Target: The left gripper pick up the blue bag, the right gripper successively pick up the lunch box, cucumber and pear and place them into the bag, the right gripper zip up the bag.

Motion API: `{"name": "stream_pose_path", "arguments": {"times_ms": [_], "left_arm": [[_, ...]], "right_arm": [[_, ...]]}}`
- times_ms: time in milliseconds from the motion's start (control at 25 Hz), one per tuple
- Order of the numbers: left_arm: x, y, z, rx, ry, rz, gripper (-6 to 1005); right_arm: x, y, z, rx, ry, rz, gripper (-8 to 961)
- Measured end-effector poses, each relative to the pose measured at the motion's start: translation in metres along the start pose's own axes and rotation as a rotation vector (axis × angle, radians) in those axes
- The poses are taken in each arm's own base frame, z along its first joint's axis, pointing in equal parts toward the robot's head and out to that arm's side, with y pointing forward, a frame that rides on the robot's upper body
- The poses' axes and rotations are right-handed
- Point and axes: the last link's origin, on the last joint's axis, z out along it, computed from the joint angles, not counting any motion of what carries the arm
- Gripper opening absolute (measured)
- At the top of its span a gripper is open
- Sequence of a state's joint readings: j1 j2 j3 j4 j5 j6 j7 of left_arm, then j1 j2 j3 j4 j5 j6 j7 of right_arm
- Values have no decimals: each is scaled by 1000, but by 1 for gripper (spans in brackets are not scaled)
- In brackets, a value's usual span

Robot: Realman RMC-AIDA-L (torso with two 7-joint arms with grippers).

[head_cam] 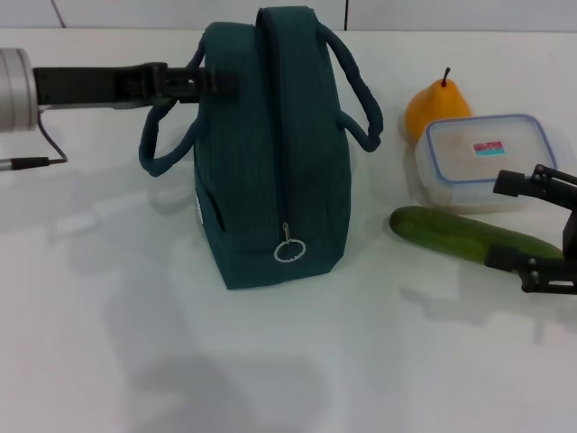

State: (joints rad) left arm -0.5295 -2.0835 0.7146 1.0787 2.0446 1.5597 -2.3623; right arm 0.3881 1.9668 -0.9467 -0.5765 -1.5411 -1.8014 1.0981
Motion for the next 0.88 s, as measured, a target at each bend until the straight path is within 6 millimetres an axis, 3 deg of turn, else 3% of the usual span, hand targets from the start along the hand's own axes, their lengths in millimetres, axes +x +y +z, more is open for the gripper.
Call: {"name": "stream_pose_path", "arguments": {"times_ms": [320,520,880], "left_arm": [[4,-1,5,40,2,50,880],[2,-3,6,11,33,46,773],[-8,-2,10,-9,23,117,489]], "right_arm": [[1,-4,2,16,9,-3,853],[1,-6,-1,39,7,-2,852],[2,-7,-2,48,10,2,849]]}}
